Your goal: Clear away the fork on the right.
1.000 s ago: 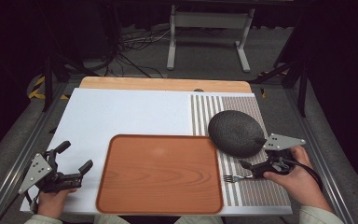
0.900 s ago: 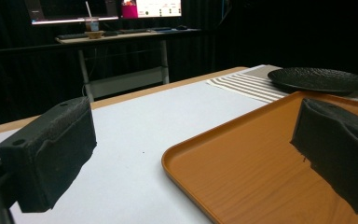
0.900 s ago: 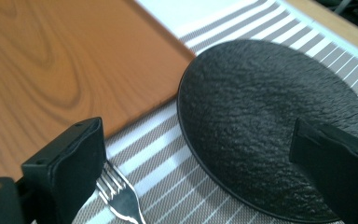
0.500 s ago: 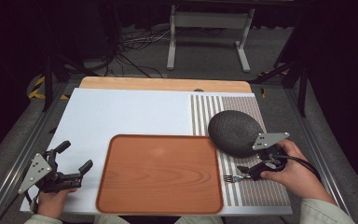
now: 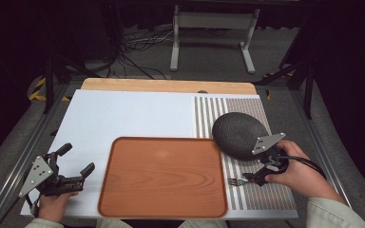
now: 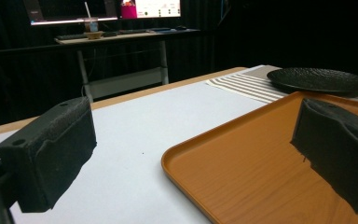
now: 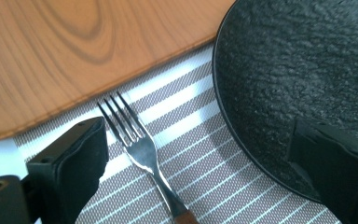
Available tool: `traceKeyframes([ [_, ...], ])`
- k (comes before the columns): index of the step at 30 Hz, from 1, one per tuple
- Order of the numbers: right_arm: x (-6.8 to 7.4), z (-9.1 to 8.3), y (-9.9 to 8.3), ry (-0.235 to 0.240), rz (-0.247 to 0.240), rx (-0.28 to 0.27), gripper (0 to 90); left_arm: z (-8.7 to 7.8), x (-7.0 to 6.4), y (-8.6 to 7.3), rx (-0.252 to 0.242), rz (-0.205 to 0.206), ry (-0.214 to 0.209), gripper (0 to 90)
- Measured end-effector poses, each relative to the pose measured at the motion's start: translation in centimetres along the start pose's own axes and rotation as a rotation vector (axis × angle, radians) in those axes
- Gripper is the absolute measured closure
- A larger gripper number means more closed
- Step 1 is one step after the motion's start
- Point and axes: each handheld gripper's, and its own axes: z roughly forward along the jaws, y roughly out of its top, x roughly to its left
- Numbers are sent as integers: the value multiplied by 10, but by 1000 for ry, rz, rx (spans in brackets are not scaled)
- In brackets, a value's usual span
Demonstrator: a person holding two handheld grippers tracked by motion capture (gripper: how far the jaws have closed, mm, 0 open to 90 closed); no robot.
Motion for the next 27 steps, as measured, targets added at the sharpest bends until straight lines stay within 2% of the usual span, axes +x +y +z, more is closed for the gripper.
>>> traceKeyframes([
  [2, 0, 0, 1, 2, -21, 32, 66, 0, 0, 0, -1, 1, -1, 5],
  [12, -1, 3, 2, 31, -49, 121, 83, 0, 0, 0, -2, 2, -2, 5],
  [19, -3, 8, 0, 51, -69, 158, 83, 0, 0, 0, -7, -2, -2, 5],
  [27, -4, 9, 0, 46, -101, 176, 105, 1, 0, 0, -8, -3, -2, 5],
])
